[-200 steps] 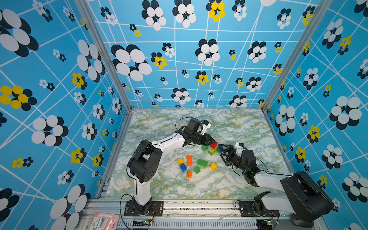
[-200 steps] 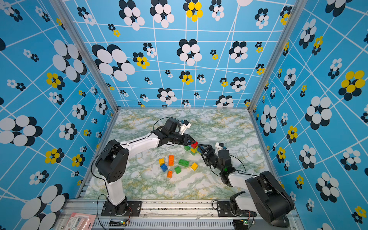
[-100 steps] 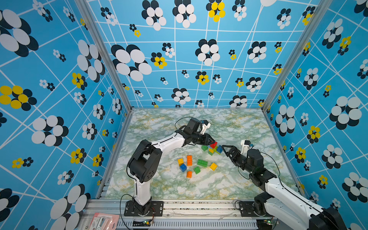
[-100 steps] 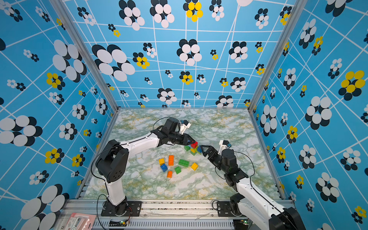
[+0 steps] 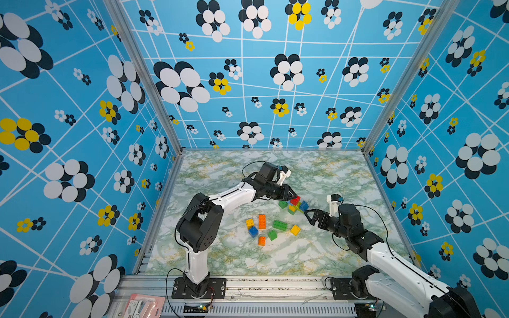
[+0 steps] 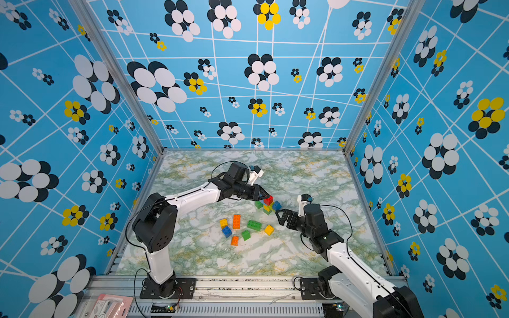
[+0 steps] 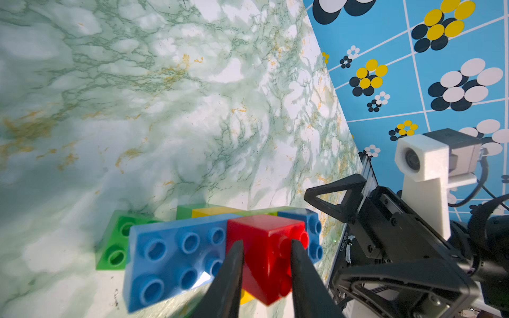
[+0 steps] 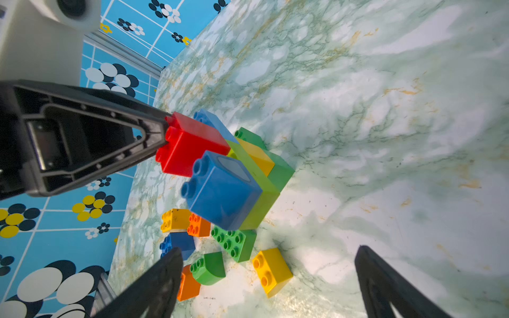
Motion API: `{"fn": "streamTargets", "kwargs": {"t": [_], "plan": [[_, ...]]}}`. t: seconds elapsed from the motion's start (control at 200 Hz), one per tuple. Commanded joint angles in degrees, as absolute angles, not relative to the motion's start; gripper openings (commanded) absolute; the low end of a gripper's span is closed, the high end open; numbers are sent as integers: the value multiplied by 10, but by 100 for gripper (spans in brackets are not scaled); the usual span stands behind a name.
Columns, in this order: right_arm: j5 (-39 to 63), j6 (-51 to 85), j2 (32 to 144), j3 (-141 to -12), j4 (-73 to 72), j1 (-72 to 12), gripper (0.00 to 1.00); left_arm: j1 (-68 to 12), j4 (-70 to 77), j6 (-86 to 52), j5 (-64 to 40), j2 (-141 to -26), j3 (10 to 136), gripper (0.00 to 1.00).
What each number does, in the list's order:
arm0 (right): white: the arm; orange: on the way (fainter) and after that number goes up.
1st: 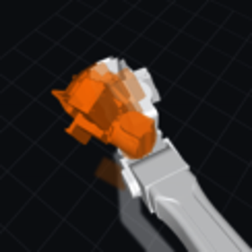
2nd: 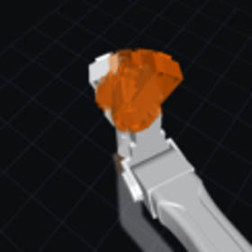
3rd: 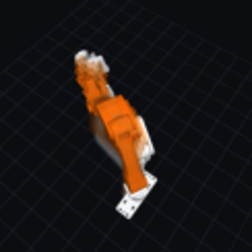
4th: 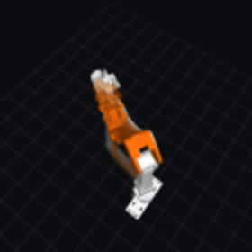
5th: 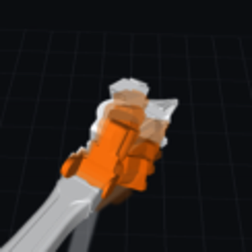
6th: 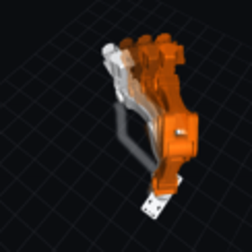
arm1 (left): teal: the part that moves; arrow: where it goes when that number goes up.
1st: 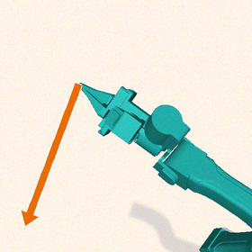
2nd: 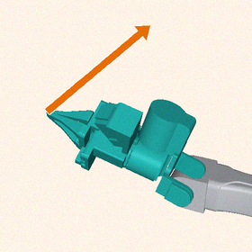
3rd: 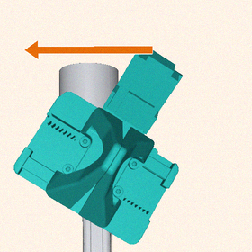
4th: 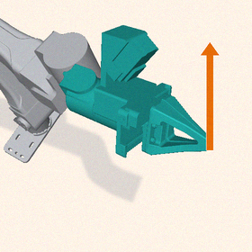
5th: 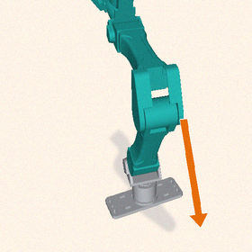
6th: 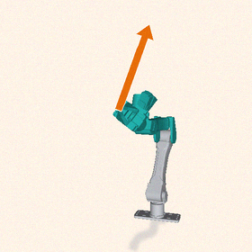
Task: Assemble a fork with lego
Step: Adjust the lego brick at the center of the board.
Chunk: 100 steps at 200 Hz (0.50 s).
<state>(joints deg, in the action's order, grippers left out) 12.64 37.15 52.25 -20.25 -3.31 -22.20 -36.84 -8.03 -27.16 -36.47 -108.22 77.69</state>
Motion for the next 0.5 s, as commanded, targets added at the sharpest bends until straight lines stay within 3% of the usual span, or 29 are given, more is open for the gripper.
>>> {"fn": "streamTargets", "kwargs": {"t": [0.0, 0.495], "plan": [[140, 336, 523, -213, -24, -219, 99, -364, -128, -260, -348, -1093, 787, 33], [155, 320, 539, -213, -30, -220, 97, -363, -120, -270, -363, -1102, 808, 37]]}}
